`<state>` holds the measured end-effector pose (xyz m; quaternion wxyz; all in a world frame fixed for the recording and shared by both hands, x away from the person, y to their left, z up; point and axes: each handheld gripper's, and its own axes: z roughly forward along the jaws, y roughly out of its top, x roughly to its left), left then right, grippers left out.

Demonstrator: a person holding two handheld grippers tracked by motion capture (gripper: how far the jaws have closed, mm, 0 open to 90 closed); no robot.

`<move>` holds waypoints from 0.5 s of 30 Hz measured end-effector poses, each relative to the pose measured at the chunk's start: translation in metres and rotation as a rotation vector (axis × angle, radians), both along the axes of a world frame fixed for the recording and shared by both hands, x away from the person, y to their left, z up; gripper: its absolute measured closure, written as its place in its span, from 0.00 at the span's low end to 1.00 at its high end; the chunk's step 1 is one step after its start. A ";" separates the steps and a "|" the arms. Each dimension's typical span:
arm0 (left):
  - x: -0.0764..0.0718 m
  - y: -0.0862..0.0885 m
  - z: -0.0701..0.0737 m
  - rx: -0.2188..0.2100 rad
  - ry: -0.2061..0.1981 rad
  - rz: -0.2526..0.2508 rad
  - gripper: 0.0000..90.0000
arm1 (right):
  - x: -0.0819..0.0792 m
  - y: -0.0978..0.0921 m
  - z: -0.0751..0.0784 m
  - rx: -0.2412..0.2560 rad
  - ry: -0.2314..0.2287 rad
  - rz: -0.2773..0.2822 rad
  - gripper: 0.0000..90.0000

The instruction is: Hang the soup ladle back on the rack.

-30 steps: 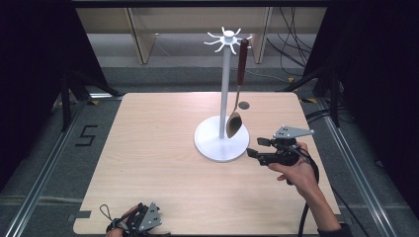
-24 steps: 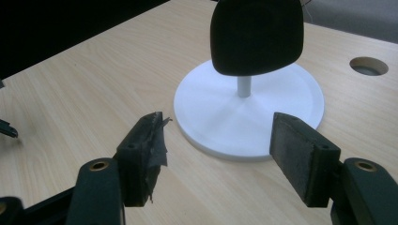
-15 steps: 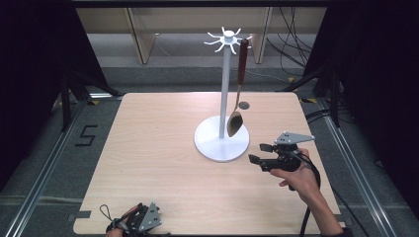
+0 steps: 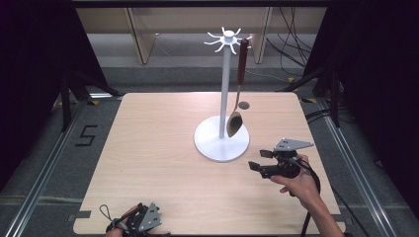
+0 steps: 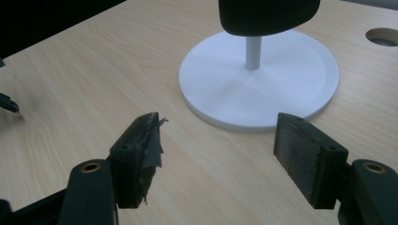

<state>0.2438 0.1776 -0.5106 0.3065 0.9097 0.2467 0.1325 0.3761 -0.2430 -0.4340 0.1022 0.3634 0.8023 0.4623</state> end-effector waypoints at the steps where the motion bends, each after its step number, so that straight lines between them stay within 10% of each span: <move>1: 0.000 0.000 0.000 0.002 -0.003 0.000 0.18 | -0.001 -0.001 0.000 -0.010 0.012 -0.002 0.36; 15: 0.000 0.000 0.000 0.003 -0.002 -0.005 0.18 | -0.008 -0.002 -0.009 -0.011 0.003 0.018 0.34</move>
